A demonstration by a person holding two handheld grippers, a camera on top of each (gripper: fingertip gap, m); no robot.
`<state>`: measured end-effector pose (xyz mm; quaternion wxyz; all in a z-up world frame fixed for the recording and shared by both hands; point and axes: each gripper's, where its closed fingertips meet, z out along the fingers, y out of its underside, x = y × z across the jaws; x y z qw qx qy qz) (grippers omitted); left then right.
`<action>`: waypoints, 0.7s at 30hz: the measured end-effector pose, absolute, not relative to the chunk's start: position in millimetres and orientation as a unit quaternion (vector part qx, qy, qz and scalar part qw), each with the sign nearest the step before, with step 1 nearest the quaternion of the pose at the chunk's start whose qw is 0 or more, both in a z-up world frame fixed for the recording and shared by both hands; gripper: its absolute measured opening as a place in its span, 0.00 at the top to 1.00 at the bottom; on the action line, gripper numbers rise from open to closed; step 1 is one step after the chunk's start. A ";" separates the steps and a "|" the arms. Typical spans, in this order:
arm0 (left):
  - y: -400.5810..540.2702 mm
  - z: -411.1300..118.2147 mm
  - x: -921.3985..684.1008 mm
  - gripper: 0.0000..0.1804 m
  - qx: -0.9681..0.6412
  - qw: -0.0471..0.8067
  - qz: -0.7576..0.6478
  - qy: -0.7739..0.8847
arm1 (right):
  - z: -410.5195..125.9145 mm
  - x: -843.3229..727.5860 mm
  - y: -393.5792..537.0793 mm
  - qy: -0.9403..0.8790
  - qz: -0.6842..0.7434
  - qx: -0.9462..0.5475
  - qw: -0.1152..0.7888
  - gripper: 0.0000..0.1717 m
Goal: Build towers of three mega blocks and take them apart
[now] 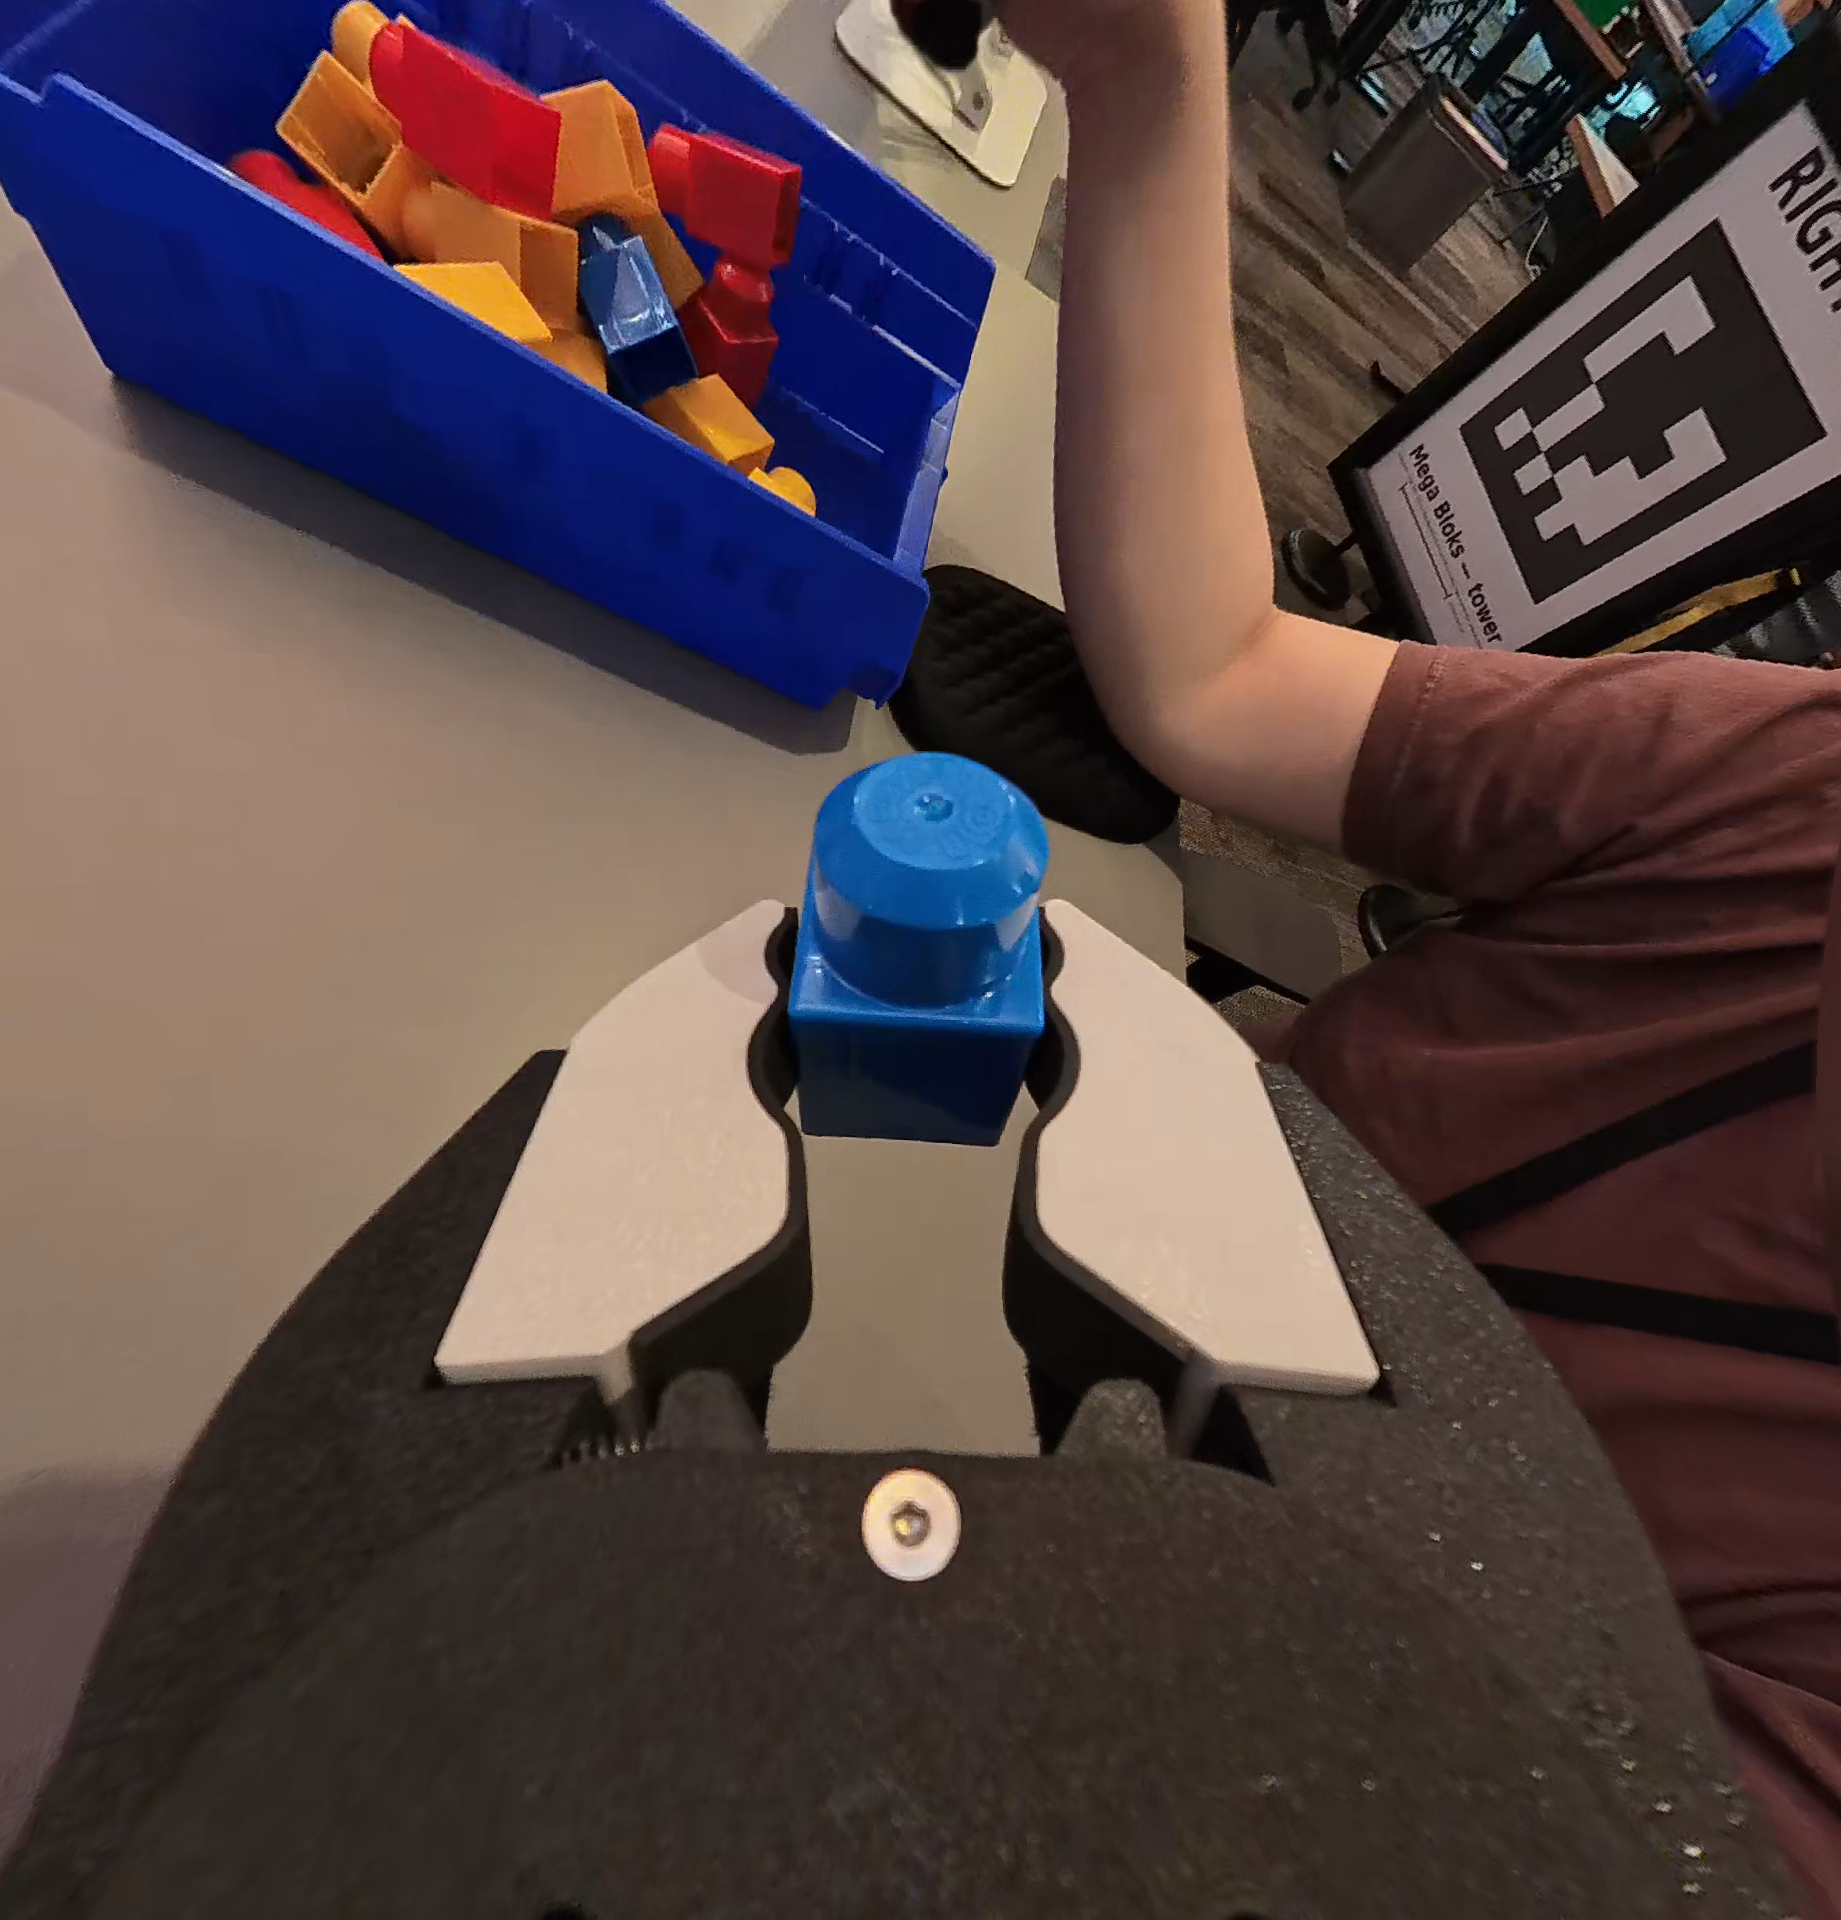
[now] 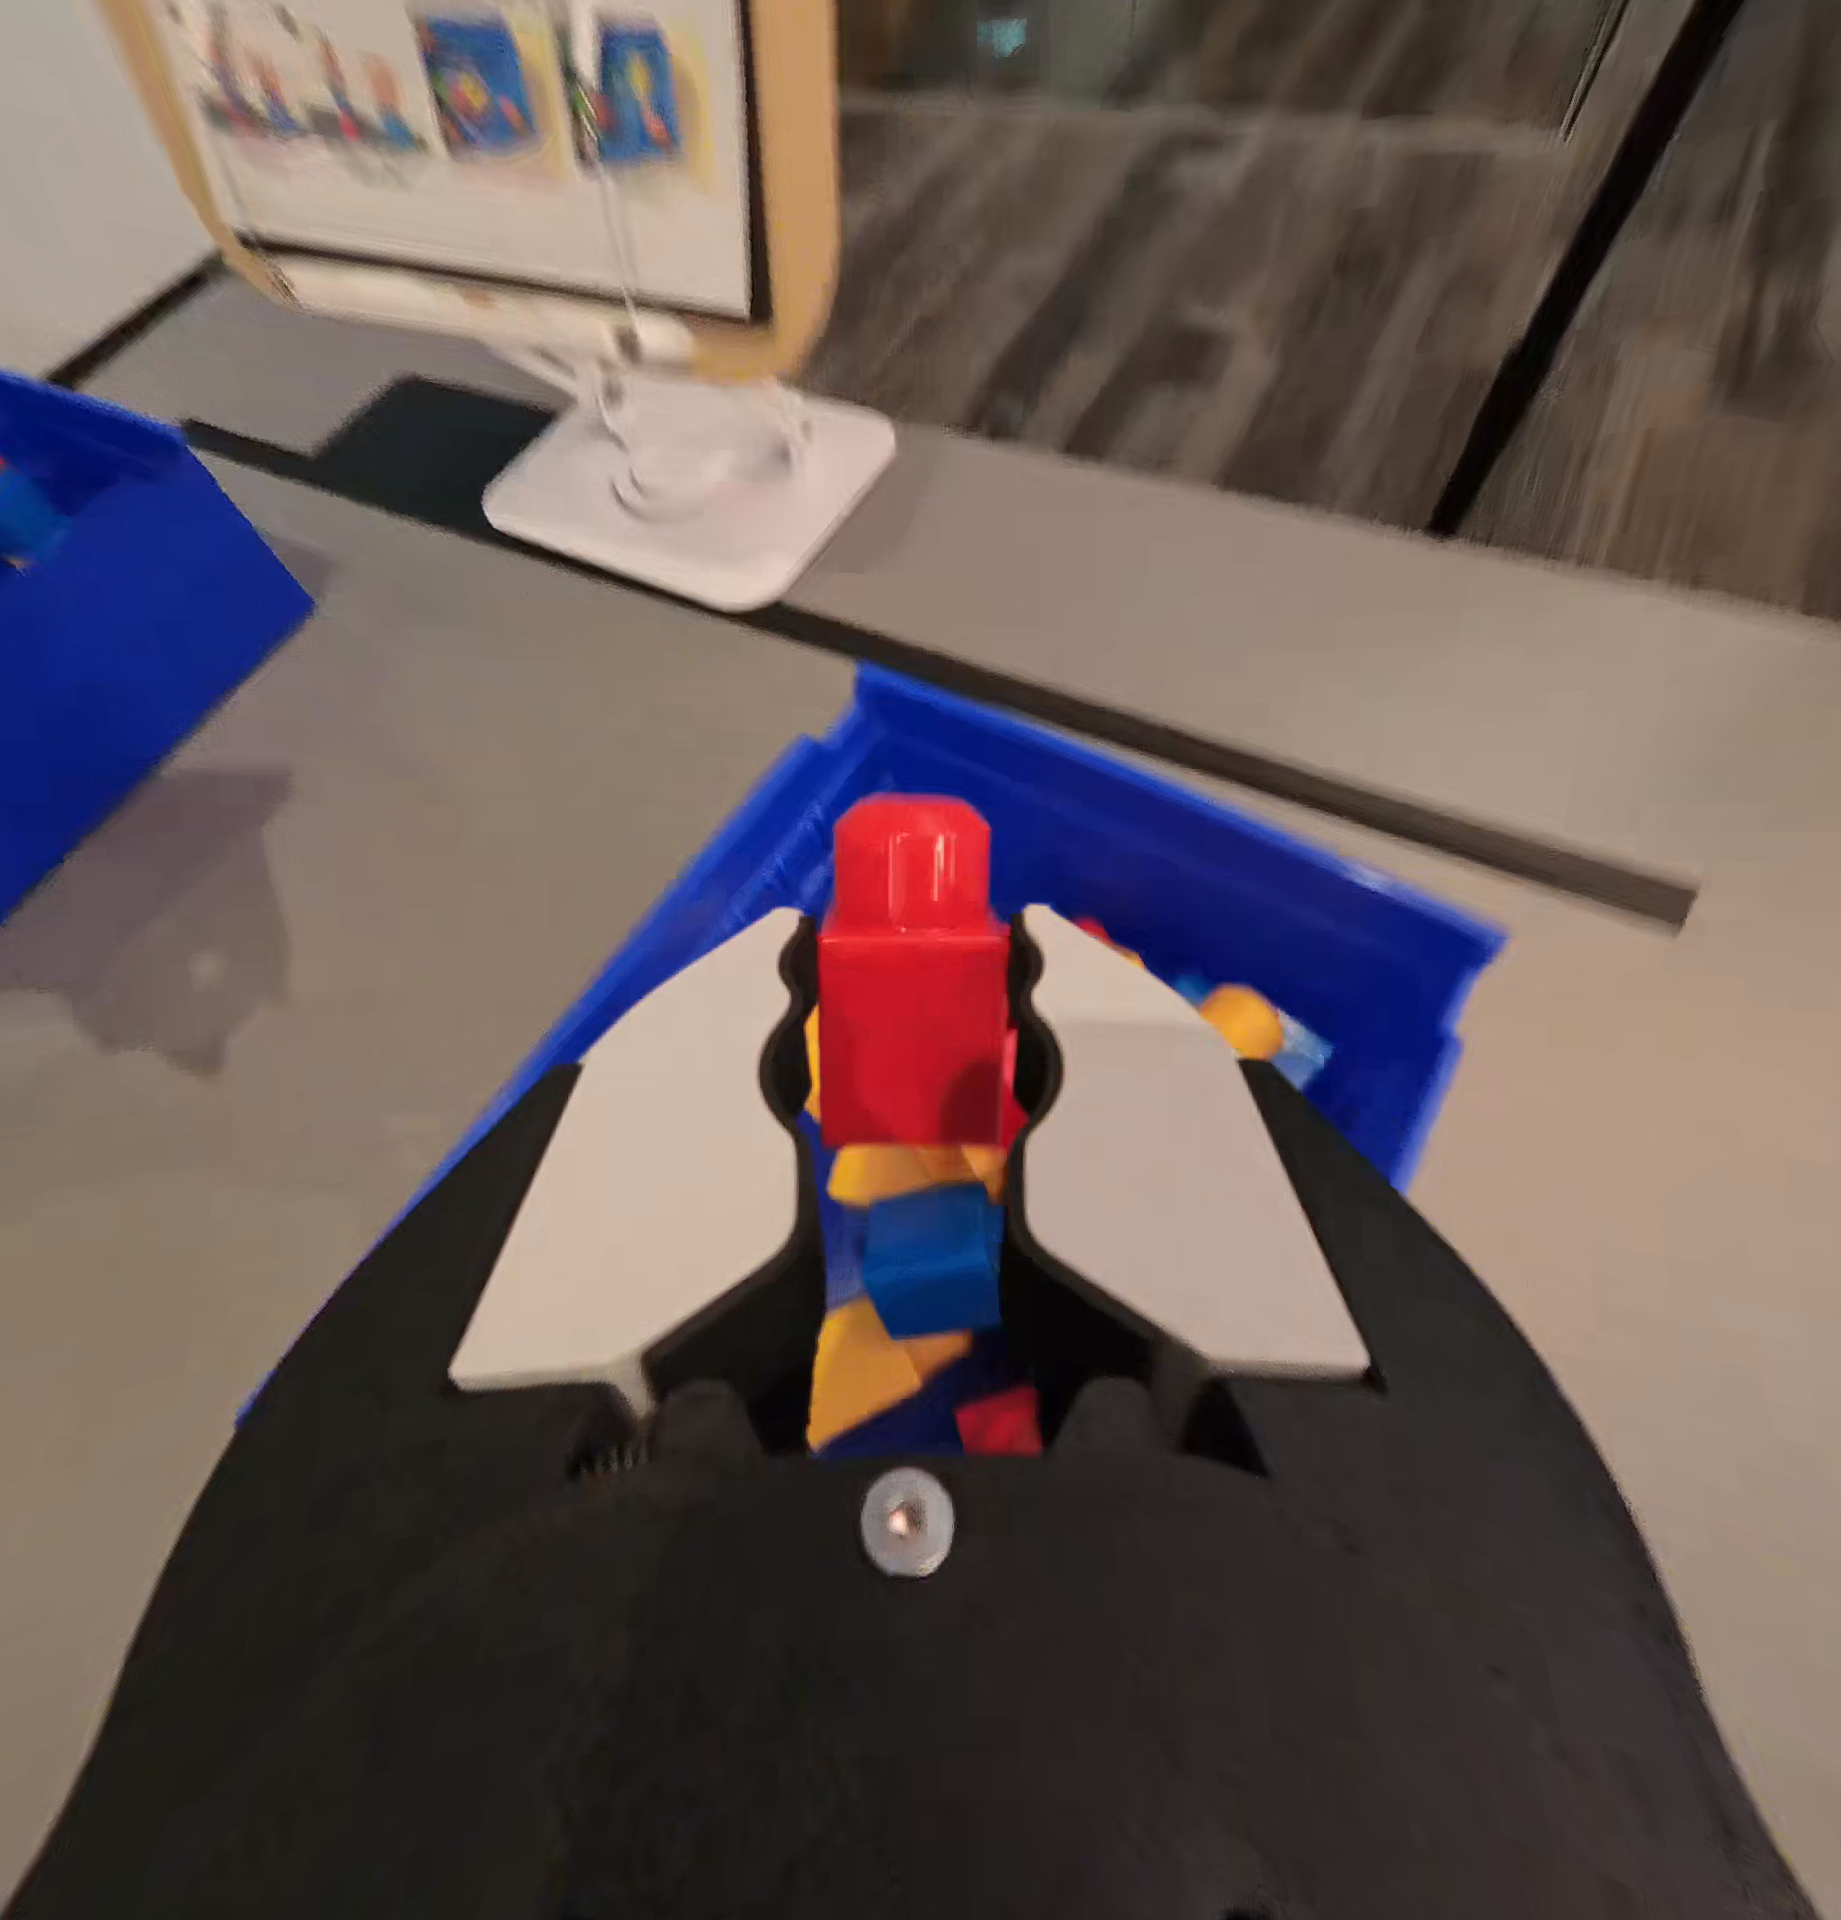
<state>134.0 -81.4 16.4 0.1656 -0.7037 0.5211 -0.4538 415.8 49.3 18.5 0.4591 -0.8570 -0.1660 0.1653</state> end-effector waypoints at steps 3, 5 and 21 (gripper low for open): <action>-80.4 18.3 134.2 0.77 -0.703 0.166 -0.462 0.515 | -7.3 435.9 58.8 -0.166 0.136 -0.871 0.443 0.73; -80.1 21.1 132.1 0.77 -0.702 0.165 -0.470 0.510 | 6.3 436.5 71.6 -0.180 0.081 -0.851 0.487 0.64; -100.5 57.2 106.9 0.77 -0.646 0.156 -0.538 0.519 | 75.4 72.8 -80.4 -0.633 0.085 -0.363 0.679 0.52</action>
